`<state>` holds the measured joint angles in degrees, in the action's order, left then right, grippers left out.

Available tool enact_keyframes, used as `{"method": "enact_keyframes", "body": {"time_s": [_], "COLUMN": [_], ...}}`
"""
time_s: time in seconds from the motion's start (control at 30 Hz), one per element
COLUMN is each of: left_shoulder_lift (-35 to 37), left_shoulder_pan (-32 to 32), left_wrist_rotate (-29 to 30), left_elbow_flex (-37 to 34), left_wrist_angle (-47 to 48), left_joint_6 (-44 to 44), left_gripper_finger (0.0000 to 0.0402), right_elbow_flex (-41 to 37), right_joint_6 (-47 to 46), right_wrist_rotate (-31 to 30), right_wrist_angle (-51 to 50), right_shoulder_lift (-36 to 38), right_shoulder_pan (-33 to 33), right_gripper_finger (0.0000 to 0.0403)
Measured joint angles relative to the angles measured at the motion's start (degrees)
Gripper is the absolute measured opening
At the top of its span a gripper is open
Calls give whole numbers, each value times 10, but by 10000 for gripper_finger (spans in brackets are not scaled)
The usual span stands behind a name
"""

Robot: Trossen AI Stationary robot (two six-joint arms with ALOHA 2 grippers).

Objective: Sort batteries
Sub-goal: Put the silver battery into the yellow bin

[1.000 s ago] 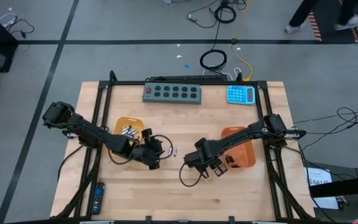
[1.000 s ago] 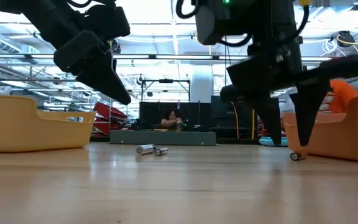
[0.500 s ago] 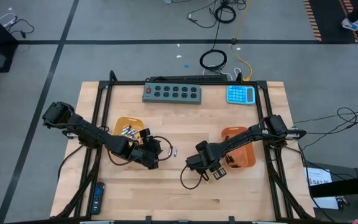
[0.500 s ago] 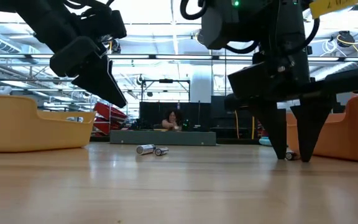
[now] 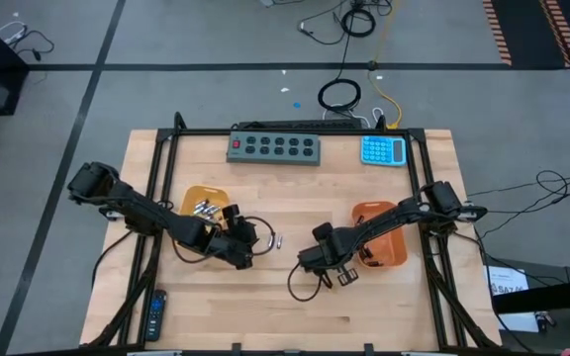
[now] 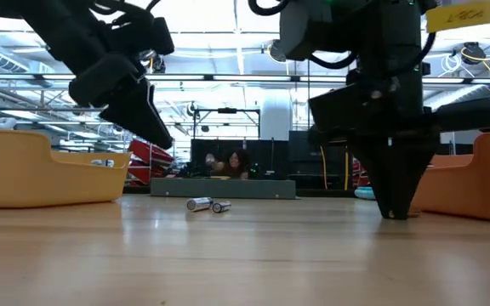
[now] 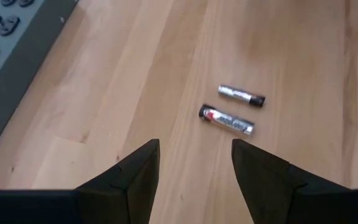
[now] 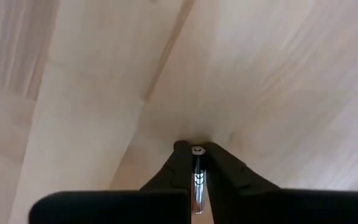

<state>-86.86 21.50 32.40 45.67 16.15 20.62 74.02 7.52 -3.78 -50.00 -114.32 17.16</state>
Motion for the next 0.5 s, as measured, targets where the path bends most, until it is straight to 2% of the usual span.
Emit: {"method": "enact_keyframes", "body": {"time_s": [0.1, 0.2, 0.3, 0.43, 0.5], "left_shoulder_lift": [-12, -26, -41, -60, -68], "left_shoulder_pan": [0, -1, -3, 11, 18], "left_wrist_rotate": [-4, -4, -5, 10, 16], "left_elbow_flex": [0, 0, 0, -15, -32], "left_wrist_angle": [9, 2, -30, -142, -213], "left_joint_6": [1, 12, 26, -8, -29], "left_gripper_finger": [209, 209, 209, 209, 209], "right_elbow_flex": [-2, -4, -40, -129, -180], "right_joint_6": [-35, -77, -112, -161, -169], "right_wrist_rotate": [-28, -83, -120, -174, -202], "right_wrist_angle": [49, 134, 248, 433, 566], "right_shoulder_lift": [14, 37, 73, 107, 125], "right_shoulder_pan": [-1, -4, -1, 7, 15], "right_gripper_finger": [5, 3, 2, 2, 1]}}
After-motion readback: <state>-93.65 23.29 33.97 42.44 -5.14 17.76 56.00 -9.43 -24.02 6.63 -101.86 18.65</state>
